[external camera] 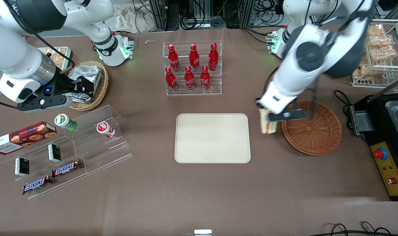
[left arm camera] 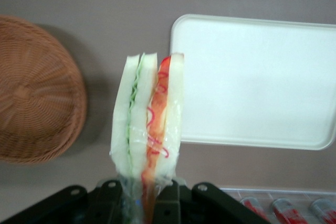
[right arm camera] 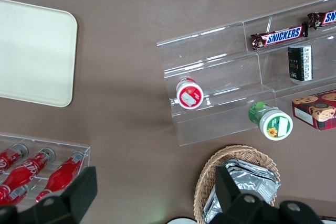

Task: Place sandwich from basket to tray
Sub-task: 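Carry the held sandwich with the left gripper over the white tray, then lower the sandwich onto the tray and open the left gripper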

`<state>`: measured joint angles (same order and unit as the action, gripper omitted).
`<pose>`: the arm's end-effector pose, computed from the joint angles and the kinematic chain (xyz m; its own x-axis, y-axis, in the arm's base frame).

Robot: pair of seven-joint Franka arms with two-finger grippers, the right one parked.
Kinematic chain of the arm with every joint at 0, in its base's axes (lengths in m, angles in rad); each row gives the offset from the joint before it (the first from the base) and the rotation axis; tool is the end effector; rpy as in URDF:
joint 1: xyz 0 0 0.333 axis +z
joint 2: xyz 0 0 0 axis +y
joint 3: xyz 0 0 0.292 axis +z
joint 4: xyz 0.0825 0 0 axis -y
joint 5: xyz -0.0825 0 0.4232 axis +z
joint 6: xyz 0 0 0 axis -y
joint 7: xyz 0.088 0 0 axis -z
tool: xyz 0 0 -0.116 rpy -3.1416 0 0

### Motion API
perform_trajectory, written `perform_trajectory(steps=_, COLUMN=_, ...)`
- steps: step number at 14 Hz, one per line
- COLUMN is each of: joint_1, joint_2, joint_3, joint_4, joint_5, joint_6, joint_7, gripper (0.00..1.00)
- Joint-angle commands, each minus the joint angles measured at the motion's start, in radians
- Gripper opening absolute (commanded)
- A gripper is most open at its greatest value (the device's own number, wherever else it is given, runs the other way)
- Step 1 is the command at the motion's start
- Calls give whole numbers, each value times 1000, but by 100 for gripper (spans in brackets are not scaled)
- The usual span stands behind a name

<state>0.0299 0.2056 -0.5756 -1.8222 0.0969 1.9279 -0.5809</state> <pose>0.5496 -0.3109 0.3847 0.9978 0.0048 -0.0667 0.0037 -0.9999 -0.0163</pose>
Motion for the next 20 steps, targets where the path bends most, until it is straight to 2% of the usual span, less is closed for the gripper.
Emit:
perform_trajectory(steps=1, joint_1=-70, joint_2=148, joint_3=-1, joint_4=-29, joint_5=128, joint_6=120, joint_7=-48, gripper=0)
perform_trajectory(steps=4, joint_1=-97, joint_2=279, joint_3=0, joint_4=-20, joint_5=249, joint_6=206, joint_7=-97, gripper=0)
perform_trajectory(steps=8, joint_1=-111, joint_2=392, joint_3=0, joint_4=36, joint_5=363, joint_6=238, joint_7=-174, gripper=0)
perform_trajectory(steps=12, joint_1=-113, joint_2=452, joint_3=0, joint_4=118, joint_5=382, joint_6=238, joint_7=-198, gripper=0)
perform_trajectory(steps=16, joint_1=-117, joint_2=483, joint_3=2, joint_4=130, joint_5=394, joint_6=243, joint_7=-198, gripper=0)
perform_trajectory(steps=17, joint_1=-123, joint_2=486, joint_3=2, joint_4=130, joint_5=411, joint_6=250, joint_7=-200, gripper=5)
perform_trajectory(steps=18, joint_1=-127, joint_2=491, joint_3=3, joint_4=130, joint_5=417, joint_6=253, joint_7=-201, gripper=22)
perform_trajectory(steps=19, joint_1=-127, joint_2=491, joint_3=3, joint_4=130, joint_5=419, joint_6=253, joint_7=-201, gripper=64)
perform_trajectory(steps=20, joint_1=-127, joint_2=492, joint_3=3, joint_4=130, joint_5=419, joint_6=253, joint_7=-200, gripper=100)
